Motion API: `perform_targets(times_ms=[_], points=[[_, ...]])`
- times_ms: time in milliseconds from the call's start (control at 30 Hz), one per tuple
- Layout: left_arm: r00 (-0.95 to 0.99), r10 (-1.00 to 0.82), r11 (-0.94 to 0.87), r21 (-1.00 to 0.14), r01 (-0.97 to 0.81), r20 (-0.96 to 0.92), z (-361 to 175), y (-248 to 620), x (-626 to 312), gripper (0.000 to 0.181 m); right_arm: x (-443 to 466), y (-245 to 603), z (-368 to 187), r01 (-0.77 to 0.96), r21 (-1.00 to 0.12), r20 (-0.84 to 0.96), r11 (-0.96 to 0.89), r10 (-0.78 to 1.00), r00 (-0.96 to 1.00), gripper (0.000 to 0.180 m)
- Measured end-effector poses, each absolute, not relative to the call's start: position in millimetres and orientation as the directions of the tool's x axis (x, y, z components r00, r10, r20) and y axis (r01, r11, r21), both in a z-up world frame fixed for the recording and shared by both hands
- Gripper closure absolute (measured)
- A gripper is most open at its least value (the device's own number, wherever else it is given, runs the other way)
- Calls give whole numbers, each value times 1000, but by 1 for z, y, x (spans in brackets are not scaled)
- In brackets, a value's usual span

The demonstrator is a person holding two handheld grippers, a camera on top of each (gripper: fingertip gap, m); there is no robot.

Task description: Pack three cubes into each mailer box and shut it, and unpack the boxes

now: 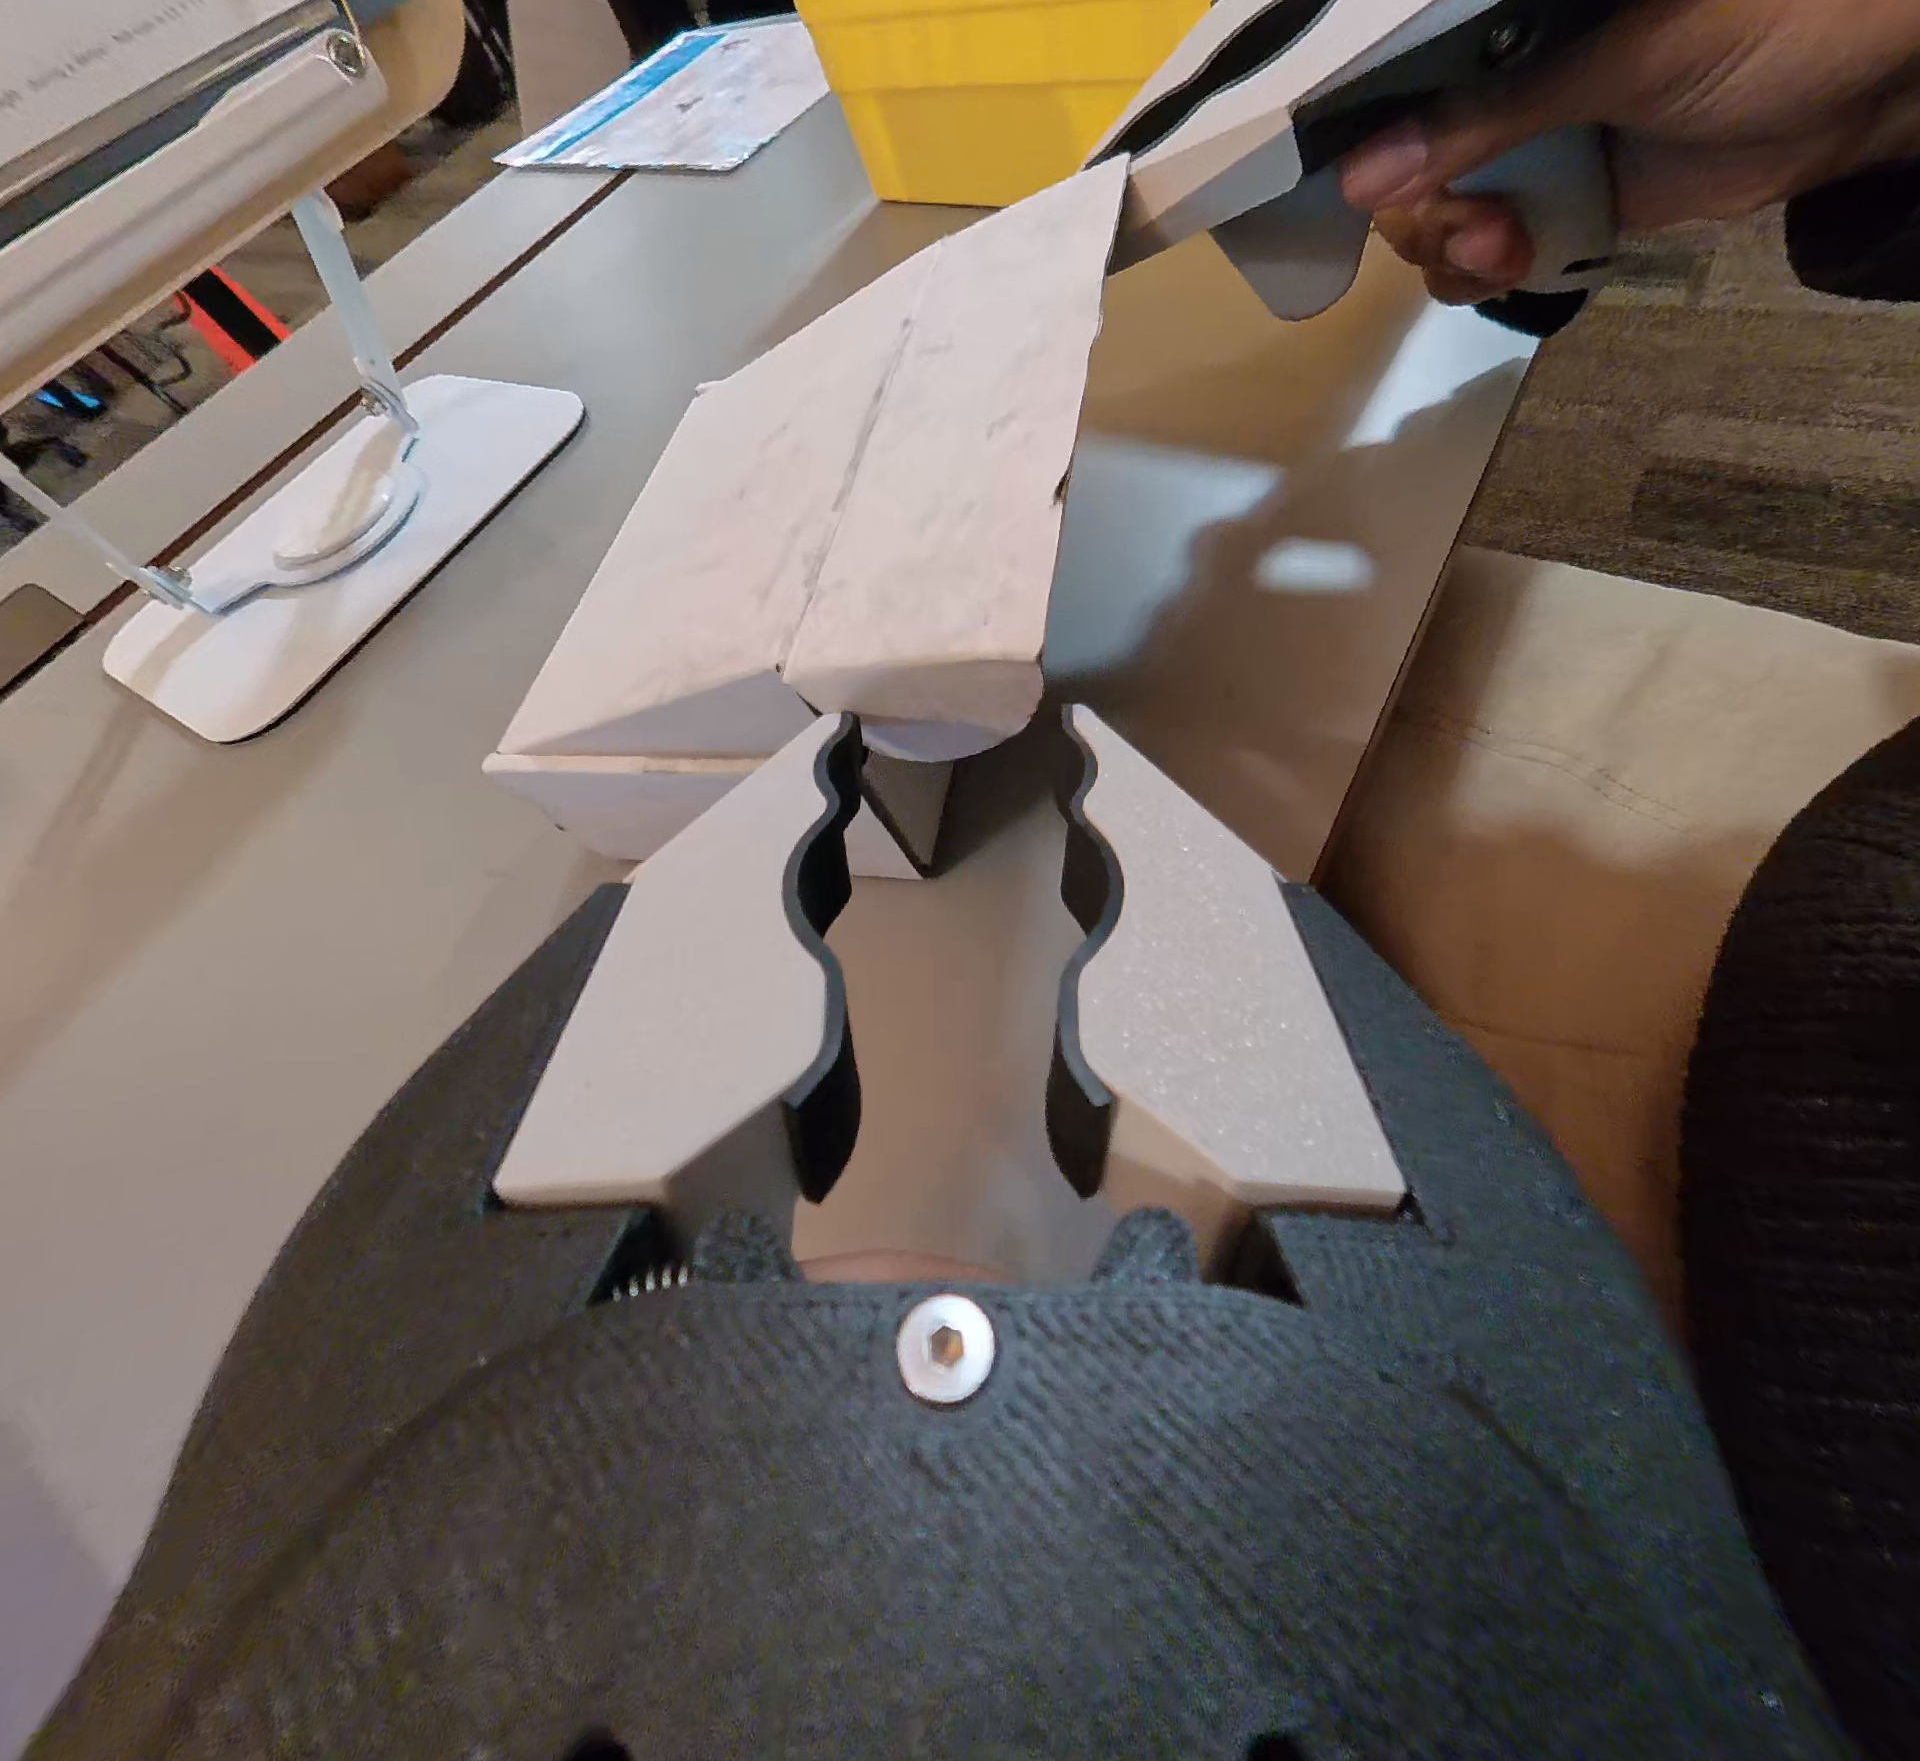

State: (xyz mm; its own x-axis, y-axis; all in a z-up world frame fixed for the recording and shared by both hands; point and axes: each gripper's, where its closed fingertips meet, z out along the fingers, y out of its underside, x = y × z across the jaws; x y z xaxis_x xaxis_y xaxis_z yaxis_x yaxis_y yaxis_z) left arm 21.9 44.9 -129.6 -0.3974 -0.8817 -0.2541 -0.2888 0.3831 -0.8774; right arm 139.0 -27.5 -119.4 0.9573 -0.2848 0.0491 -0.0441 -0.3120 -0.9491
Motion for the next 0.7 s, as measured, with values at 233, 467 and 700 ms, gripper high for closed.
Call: perform_targets(times_ms=[233,467,700], points=[[-399,-883,380,-876,-297,-248,-134,47,23,148,137,-27,-126,-30,-937,69,-348,-270,960,173],[-399,-872,425,-843,-330,-283,-144,50,23,146,135,-26,-138,11,-910,126,-415,-250,960,173],[-380,-887,406,-834,-373,-262,-154,59,25,143,130,-24,-152,57,-875,181,-480,-215,960,172]])
